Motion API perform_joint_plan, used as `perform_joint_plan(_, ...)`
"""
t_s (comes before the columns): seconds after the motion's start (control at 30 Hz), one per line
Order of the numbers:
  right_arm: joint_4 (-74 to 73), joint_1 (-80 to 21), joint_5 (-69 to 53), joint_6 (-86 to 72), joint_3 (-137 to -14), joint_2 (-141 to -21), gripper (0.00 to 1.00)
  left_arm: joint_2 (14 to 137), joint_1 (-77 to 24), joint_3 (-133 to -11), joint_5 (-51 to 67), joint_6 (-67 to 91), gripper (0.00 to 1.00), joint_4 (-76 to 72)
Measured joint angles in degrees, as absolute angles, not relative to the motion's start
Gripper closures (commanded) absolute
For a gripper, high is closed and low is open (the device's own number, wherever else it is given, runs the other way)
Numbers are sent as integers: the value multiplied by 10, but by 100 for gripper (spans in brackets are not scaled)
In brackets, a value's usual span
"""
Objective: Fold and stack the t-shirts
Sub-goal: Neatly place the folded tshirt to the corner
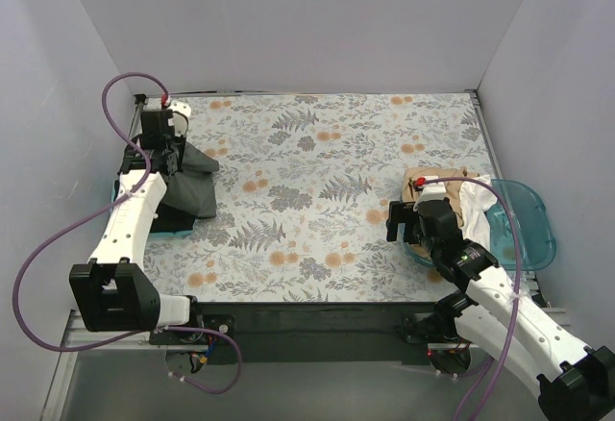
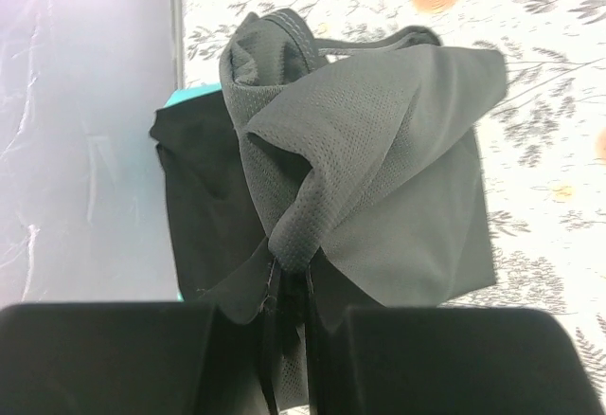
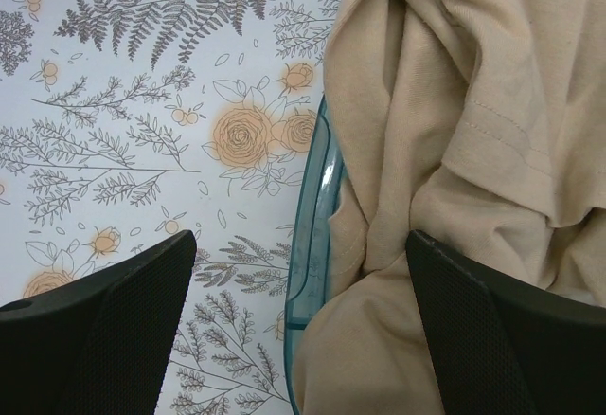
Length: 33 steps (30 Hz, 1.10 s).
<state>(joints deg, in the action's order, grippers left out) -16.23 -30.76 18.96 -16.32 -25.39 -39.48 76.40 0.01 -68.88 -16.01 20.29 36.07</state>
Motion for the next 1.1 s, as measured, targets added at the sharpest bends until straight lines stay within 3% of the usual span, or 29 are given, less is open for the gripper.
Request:
perform_joint_plan(0.5,-162,-308,194,-163,-254,-401,2,746,72,-633,-196,191,100,289)
perform_joint_plan(1.1,-162,-308,196,-163,-254,-406,2,871,142,-569,-270,232,96,132)
